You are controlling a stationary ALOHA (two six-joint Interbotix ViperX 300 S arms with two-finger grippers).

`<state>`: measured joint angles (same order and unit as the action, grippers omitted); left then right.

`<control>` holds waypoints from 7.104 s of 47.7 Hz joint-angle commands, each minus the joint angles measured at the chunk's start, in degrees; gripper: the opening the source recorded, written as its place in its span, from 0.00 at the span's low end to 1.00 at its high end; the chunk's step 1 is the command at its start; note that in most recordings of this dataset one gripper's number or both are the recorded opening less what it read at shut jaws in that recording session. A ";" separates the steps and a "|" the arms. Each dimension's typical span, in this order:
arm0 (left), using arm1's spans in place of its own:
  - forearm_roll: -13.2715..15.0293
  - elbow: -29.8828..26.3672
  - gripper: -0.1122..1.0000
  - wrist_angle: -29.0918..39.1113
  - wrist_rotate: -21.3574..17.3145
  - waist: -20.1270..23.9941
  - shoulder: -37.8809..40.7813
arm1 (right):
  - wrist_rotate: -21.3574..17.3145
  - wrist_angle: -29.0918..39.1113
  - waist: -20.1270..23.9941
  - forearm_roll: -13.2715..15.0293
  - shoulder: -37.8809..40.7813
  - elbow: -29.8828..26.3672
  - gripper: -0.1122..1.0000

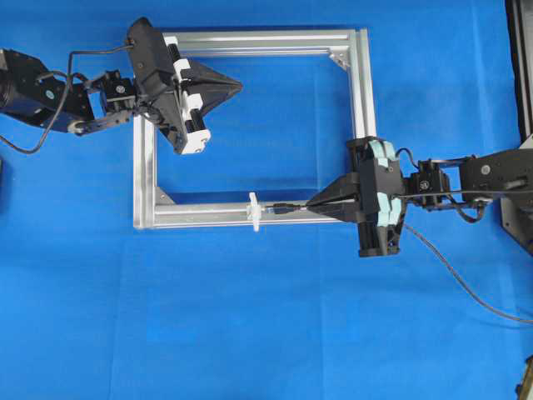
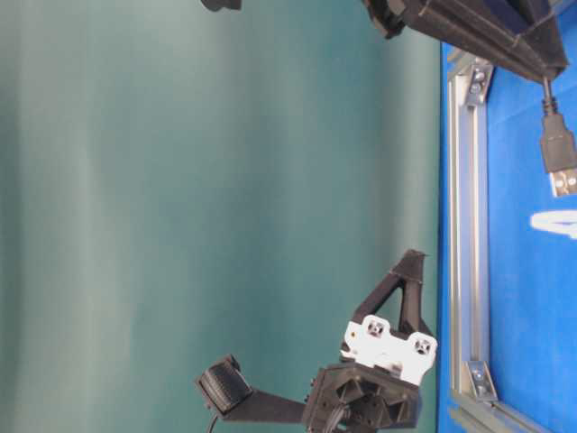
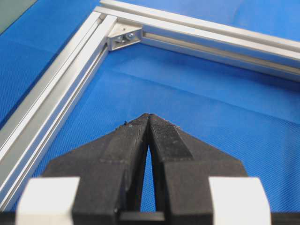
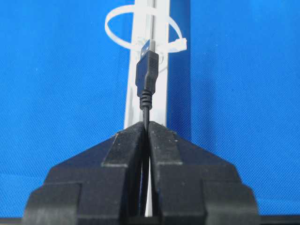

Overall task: Insert the wire through the string loop located in the center.
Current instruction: 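Push the plug leftward through the zip-tie loop with the right gripper, then move the open left gripper to the plug emerging from the loop, then close the left gripper on the plug beyond the loop, then open the right gripper and pull the cable leftward through the loop with the left gripper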

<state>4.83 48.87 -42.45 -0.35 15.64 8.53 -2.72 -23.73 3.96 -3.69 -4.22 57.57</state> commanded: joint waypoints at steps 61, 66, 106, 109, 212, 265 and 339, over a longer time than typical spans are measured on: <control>-0.18 -0.26 0.10 -0.35 -0.09 -0.35 -1.93 | 0.00 -0.62 1.05 -0.09 9.84 -12.92 0.08; -0.18 -0.35 0.10 -0.26 0.00 -0.35 -1.93 | 0.00 -0.62 1.05 -0.09 9.84 -13.01 0.08; -0.09 2.20 0.10 0.44 3.52 -18.11 -4.48 | 0.09 -0.88 1.05 0.09 9.84 -13.10 0.08; -0.09 2.46 0.10 0.88 4.13 -18.81 -4.39 | 0.09 -0.88 1.05 0.09 9.84 -13.01 0.08; -0.09 1.67 0.92 6.94 4.48 -21.01 -0.18 | 0.26 -0.62 1.23 0.18 9.84 -13.01 0.08; -0.09 1.05 0.91 6.94 4.48 -21.01 0.09 | 0.26 -0.62 1.32 0.18 9.84 -13.01 0.08; 0.00 1.14 0.17 7.21 4.57 -19.95 -0.35 | 0.53 0.26 1.41 0.35 9.76 -12.74 0.63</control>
<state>4.75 50.71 -34.89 4.39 -4.48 9.32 -2.29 -23.03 5.27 -3.43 6.33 45.53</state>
